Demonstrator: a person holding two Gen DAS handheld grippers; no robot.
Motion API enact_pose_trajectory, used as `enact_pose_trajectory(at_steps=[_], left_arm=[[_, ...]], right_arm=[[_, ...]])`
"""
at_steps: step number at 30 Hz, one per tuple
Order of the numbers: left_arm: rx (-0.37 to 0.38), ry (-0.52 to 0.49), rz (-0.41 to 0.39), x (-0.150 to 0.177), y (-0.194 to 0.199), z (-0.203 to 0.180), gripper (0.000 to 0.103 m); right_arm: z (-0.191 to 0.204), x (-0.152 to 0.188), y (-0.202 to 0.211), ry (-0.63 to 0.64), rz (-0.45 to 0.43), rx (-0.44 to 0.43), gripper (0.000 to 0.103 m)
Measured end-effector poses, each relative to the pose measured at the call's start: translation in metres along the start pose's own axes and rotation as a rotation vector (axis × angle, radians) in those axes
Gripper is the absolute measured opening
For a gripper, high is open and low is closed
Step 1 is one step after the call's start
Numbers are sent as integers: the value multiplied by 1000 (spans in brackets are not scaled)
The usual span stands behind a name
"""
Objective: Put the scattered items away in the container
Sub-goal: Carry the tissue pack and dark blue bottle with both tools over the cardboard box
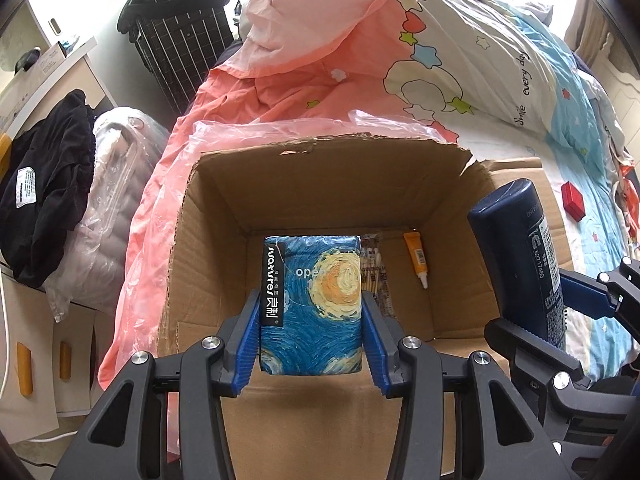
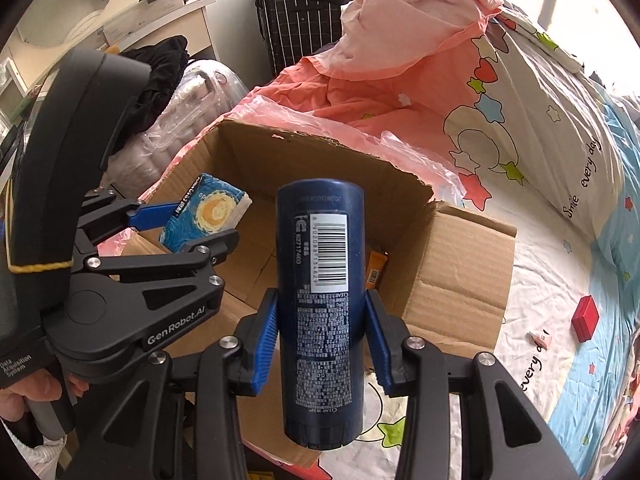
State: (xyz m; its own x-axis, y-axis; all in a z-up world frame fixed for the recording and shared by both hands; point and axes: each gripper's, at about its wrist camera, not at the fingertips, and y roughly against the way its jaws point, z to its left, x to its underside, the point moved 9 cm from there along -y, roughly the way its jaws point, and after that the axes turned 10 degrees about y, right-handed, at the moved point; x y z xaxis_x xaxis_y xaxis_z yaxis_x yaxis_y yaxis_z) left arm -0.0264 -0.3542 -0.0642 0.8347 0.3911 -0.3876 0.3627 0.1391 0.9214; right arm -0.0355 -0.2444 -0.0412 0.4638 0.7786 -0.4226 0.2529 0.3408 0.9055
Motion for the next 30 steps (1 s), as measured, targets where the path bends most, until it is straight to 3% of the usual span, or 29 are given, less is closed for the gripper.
enact_pose_trajectory(at_steps=[13, 30], left_arm=[[-18, -13, -12, -21, -7, 12, 47], [-40, 22, 43, -14, -37, 28, 47]], right_arm=[[-5, -7, -14, -30, 10, 1, 38], [-9, -11, -34, -52, 41, -11, 38]])
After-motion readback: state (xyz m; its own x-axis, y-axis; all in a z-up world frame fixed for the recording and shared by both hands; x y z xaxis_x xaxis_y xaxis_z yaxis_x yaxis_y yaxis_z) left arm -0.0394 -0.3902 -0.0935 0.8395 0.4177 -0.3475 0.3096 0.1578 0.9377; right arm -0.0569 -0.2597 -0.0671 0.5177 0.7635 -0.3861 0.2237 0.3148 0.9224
